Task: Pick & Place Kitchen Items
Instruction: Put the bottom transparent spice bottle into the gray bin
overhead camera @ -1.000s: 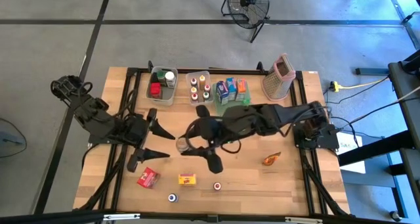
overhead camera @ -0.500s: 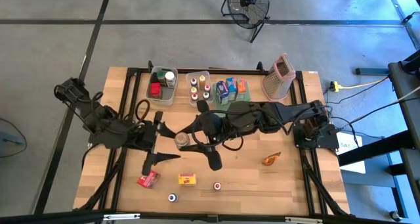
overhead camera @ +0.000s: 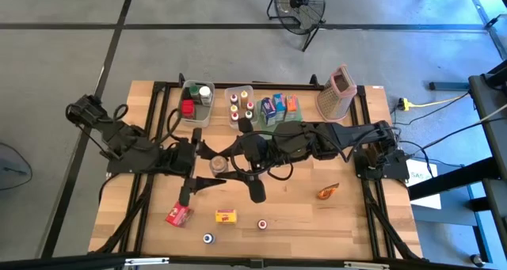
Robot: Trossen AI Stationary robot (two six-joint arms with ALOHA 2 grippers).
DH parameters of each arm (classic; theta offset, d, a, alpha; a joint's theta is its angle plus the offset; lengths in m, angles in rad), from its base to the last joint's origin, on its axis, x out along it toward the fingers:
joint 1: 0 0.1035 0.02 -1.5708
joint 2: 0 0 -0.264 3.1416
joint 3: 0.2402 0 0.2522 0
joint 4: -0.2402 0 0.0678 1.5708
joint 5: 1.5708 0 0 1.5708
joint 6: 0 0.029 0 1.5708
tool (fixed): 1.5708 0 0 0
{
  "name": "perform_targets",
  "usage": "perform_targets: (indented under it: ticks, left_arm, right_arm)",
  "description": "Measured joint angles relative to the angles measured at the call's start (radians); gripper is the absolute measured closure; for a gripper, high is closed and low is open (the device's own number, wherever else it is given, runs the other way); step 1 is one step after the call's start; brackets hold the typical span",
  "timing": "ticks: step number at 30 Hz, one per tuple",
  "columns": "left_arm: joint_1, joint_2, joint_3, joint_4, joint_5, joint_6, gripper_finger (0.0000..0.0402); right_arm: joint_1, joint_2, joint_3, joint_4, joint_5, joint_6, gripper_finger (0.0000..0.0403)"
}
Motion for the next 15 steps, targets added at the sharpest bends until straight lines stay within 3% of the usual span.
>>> perform_targets:
  ticks: [15]
  left_arm:
    - [0.023,0.018,0.000,0.036,0.016,0.053,0.0149]
  right_arm:
    - [0.000,0.001,0.000,-0.018,-0.001,-0.011,0.0215]
